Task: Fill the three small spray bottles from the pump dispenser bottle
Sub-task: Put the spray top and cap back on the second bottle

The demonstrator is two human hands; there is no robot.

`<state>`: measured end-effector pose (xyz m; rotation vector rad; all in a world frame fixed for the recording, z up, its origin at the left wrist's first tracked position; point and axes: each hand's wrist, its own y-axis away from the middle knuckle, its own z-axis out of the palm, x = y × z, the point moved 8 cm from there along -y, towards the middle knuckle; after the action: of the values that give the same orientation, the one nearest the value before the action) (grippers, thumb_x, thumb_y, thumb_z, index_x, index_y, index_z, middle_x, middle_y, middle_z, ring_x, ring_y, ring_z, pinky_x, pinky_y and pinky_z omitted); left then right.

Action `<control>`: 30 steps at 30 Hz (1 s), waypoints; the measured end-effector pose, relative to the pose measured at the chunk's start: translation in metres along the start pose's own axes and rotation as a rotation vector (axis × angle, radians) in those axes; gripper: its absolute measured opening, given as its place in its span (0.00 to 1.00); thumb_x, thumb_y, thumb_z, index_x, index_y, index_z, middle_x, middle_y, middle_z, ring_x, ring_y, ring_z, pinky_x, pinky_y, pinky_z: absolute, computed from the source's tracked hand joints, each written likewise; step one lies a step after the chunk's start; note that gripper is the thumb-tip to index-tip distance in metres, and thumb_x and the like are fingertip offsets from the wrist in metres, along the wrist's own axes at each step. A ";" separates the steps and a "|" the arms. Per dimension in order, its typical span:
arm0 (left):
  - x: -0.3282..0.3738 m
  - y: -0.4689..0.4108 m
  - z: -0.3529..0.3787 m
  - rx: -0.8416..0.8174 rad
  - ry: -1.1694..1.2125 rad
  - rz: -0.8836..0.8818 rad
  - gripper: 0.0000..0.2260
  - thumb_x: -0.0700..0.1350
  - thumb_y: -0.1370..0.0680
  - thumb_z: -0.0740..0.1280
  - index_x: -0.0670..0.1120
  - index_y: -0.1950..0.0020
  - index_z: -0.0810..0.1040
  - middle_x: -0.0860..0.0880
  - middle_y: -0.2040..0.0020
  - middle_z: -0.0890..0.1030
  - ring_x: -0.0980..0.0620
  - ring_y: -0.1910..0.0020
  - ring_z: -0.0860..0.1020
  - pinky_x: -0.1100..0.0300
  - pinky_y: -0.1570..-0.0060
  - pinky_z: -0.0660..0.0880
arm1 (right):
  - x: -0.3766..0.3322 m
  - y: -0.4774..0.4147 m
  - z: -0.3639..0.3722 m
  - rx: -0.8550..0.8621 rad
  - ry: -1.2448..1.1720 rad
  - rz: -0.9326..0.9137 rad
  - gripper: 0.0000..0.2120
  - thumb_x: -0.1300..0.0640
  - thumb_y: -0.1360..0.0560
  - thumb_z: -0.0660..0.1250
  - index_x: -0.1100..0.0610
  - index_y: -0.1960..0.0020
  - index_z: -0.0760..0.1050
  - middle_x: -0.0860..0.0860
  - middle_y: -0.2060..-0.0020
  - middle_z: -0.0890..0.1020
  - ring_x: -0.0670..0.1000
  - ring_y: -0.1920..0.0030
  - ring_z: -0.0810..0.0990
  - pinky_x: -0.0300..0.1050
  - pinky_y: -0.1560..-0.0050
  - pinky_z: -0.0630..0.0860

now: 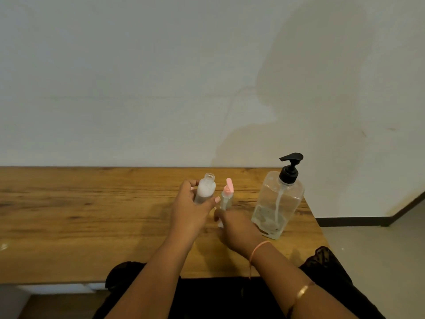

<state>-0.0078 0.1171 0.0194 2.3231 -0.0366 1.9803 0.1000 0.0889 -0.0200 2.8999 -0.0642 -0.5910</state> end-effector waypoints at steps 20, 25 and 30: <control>0.023 -0.013 0.012 0.096 -0.060 0.204 0.18 0.42 0.31 0.75 0.54 0.49 0.70 0.54 0.51 0.79 0.58 0.53 0.77 0.71 0.63 0.69 | 0.002 0.060 -0.127 0.588 -0.157 -0.075 0.16 0.59 0.25 0.66 0.53 0.38 0.75 0.49 0.44 0.77 0.45 0.45 0.73 0.33 0.49 0.67; 0.022 -0.015 0.009 0.119 -0.073 0.214 0.17 0.43 0.30 0.75 0.52 0.48 0.70 0.55 0.51 0.79 0.58 0.53 0.77 0.71 0.63 0.69 | -0.001 0.067 -0.132 0.559 -0.080 -0.069 0.17 0.59 0.24 0.64 0.50 0.36 0.74 0.48 0.43 0.75 0.49 0.42 0.72 0.40 0.45 0.68; 0.020 -0.015 0.008 0.128 -0.056 0.207 0.17 0.42 0.30 0.75 0.53 0.49 0.70 0.55 0.52 0.79 0.59 0.53 0.77 0.74 0.65 0.69 | -0.003 0.069 -0.137 0.553 -0.008 -0.052 0.19 0.59 0.24 0.63 0.48 0.35 0.73 0.49 0.43 0.74 0.49 0.42 0.69 0.39 0.46 0.66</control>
<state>0.0045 0.1325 0.0367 2.5496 -0.1655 2.0650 0.1507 0.0442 0.1176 3.4401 -0.1806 -0.6839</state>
